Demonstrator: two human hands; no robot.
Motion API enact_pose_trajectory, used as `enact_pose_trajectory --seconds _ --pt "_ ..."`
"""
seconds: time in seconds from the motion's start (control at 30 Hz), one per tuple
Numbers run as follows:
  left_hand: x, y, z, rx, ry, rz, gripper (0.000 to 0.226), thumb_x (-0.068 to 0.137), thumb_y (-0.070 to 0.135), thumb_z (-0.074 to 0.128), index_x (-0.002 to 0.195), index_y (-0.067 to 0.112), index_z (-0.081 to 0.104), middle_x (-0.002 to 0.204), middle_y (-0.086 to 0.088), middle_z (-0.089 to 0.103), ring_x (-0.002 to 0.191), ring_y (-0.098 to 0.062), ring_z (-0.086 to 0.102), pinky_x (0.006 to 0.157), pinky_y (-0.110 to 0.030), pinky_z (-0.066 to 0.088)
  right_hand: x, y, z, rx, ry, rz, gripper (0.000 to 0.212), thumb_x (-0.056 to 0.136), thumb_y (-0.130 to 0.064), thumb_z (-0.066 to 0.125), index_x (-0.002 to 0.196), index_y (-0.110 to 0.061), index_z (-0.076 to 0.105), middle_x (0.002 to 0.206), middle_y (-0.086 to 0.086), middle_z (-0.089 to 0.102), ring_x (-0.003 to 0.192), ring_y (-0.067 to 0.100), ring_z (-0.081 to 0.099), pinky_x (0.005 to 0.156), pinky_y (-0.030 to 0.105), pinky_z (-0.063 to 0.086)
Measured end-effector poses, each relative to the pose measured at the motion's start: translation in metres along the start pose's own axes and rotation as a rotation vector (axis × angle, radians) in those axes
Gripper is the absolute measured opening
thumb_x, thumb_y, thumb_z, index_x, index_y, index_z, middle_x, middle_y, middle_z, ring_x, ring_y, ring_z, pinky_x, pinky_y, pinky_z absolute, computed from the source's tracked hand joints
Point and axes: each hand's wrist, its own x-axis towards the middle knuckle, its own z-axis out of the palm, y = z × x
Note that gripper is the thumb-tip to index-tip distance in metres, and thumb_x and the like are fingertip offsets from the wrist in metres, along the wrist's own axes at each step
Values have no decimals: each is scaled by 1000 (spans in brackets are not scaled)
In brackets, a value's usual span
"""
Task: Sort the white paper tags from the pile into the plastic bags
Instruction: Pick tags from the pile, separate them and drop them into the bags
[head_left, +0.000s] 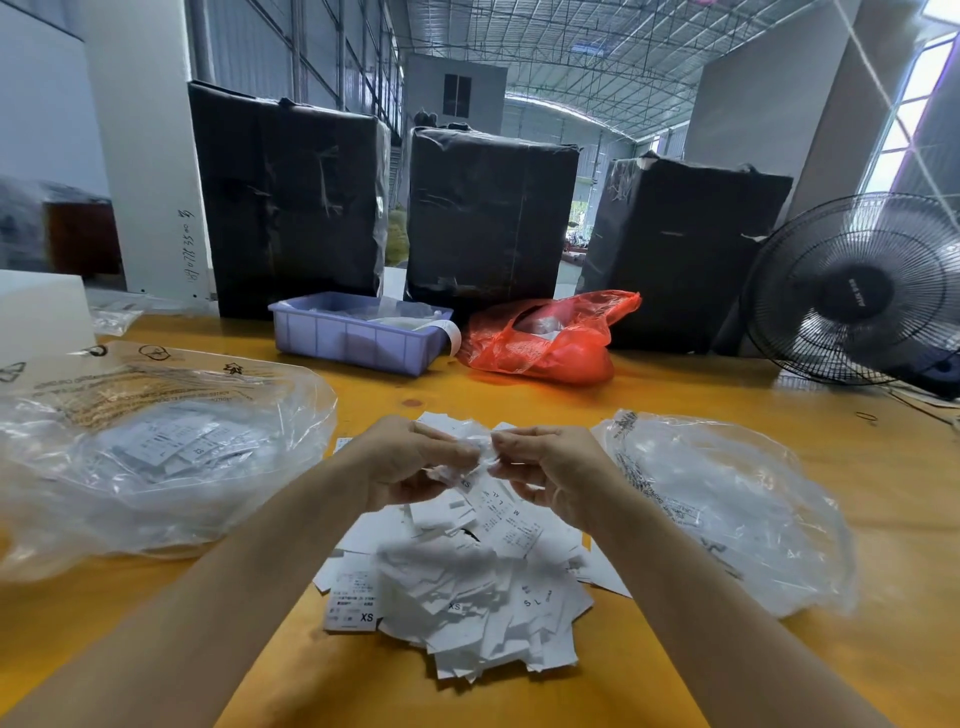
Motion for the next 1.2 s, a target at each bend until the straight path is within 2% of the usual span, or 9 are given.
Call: enact_pose_trajectory --seconds 0.2,0.37,0.53,0.6,0.67,0.77,0.87,1.0,1.2 --pt "-8 21 -55 372 351 166 7 76 12 77 76 12 69 69 -4 68 62 -11 62 51 -20 47 1 2 -5 -305 145 -262 10 85 2 62 94 6 64 70 10 70 54 16 64 57 22 52" --pt "-14 15 -136 812 926 122 14 85 10 66 84 -3 67 82 -21 65 80 -35 60 71 -40 49 0 17 8 -869 20 -508 20 83 -12 70 102 -4 70 98 9 72 83 15 66 82 31 54" --pt "-8 -5 -148 967 968 -143 18 84 -7 56 102 -10 59 110 -30 56 102 -44 50 91 -51 42 -1 45 39 -1375 -189 -613 48 83 -44 65 125 -22 58 129 1 60 124 17 47 104 35 36" --pt "-7 0 -138 1012 970 -225 37 86 4 63 121 -5 52 134 -30 40 123 -46 36 106 -57 30 0 46 40 -1428 -153 -680 21 89 -29 57 103 -17 66 113 8 67 109 25 55 95 36 41" --pt "-8 9 -124 1084 969 -168 45 87 19 65 126 2 49 136 -26 38 126 -43 34 105 -53 33 2 43 36 -1304 -97 -659 21 91 -16 51 85 -1 64 94 15 69 90 31 60 81 36 48" --pt "-4 19 -90 1063 854 195 44 88 28 64 126 9 53 125 -17 52 115 -32 48 90 -41 44 3 34 28 -1088 -31 -620 25 91 -11 50 81 8 63 84 20 68 77 29 61 68 36 46" --pt "-4 21 -47 779 402 488 37 86 31 66 117 12 64 112 -3 65 97 -13 59 73 -22 47 0 21 23 -799 32 -513 28 90 -8 52 72 12 60 72 26 62 58 23 44 52 30 31" --pt "-7 13 -7 359 13 340 39 76 46 65 90 10 73 74 0 72 65 -6 64 58 -16 48 -4 -3 10 -390 37 -328 24 94 -12 55 73 -4 62 71 14 57 68 23 45 61 30 33" --pt "-1 1 12 39 -63 226 13 86 15 66 89 2 69 77 -11 74 61 -14 70 52 -17 53 -10 -32 -23 -641 25 -325 20 94 -13 56 78 -3 65 64 6 69 54 13 67 57 23 51"
